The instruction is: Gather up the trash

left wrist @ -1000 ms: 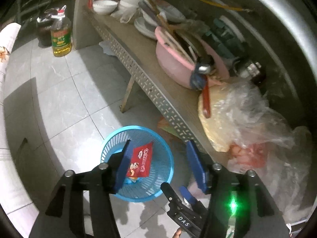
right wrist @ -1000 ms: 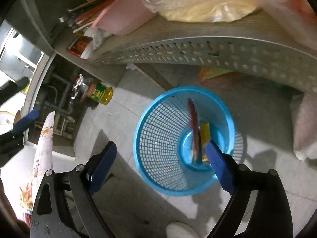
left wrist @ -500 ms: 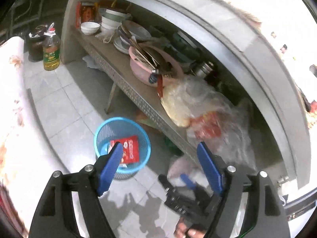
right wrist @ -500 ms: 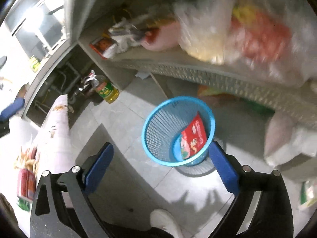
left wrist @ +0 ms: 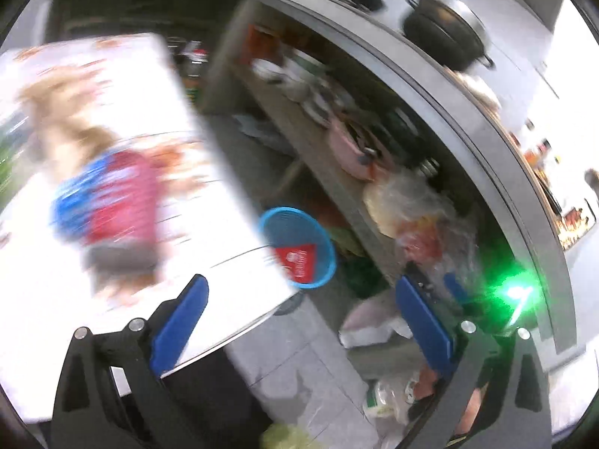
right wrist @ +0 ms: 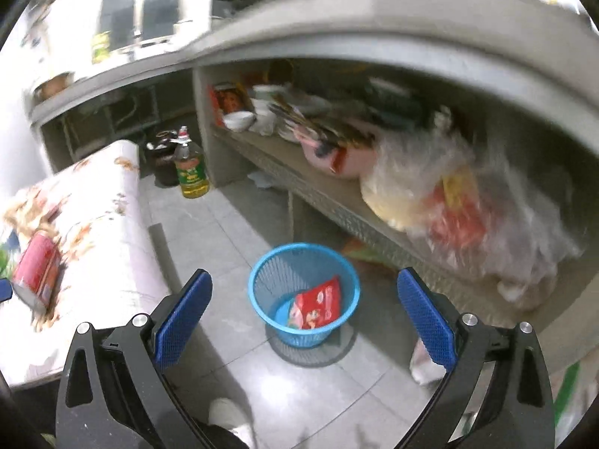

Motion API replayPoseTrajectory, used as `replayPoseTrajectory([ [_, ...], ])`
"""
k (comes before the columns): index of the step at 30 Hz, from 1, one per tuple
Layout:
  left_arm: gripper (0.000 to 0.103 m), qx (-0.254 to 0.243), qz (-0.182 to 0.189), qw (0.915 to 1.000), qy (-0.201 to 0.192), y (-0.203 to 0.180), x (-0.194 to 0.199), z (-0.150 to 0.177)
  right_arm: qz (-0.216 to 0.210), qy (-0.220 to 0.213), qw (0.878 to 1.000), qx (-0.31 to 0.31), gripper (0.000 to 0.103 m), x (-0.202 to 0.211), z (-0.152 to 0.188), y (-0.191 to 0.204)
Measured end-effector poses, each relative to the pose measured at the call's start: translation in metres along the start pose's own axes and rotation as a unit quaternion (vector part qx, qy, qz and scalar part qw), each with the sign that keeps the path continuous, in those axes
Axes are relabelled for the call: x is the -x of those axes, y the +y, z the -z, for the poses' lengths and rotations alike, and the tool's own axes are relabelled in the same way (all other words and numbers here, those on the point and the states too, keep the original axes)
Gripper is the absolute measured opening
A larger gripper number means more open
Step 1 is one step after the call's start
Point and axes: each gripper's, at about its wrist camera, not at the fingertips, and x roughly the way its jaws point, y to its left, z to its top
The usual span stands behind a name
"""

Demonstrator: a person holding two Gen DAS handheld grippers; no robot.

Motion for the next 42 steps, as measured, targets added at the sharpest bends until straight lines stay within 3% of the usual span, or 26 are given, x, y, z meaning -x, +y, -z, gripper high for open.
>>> replayPoseTrajectory([
  [5,0.097,0.065,-0.03,0.9969,-0.032,0.061,0.045,0.025,-0.051,-0.022,0.997,0.046,0.095,0.015,-0.011,0.037],
  [8,0.098,0.077,-0.041,0.9944,-0.06,0.085,0.065,0.035,-0.09,-0.033,0.993,0.062,0.095,0.023,-0.017,0.056],
  [12,0.098,0.071,-0.045,0.9923,-0.09,0.104,0.087,0.043,-0.17,-0.018,0.983,0.065,0.095,0.029,-0.02,0.081],
  [16,0.098,0.041,-0.054,0.9902,-0.123,0.114,0.106,0.046,-0.218,0.0,0.974,0.068,0.095,0.026,-0.022,0.106],
  [25,0.098,-0.031,-0.1,0.9808,-0.165,0.125,0.116,0.052,-0.308,0.088,0.946,0.057,0.095,0.004,-0.024,0.158],
  [30,0.098,-0.05,-0.13,0.9762,-0.166,0.131,0.11,0.051,-0.344,0.139,0.928,0.029,0.095,-0.013,-0.019,0.173],
  [34,0.098,-0.06,-0.133,0.9753,-0.166,0.135,0.107,0.048,-0.371,0.172,0.912,0.006,0.095,-0.029,-0.021,0.183],
  [37,0.098,-0.068,-0.128,0.9756,-0.165,0.136,0.105,0.044,-0.384,0.21,0.899,-0.017,0.095,-0.055,-0.031,0.195],
  [42,0.097,-0.071,-0.118,0.9776,-0.159,0.137,0.099,0.036,-0.409,0.294,0.861,-0.073,0.093,-0.109,-0.039,0.215],
])
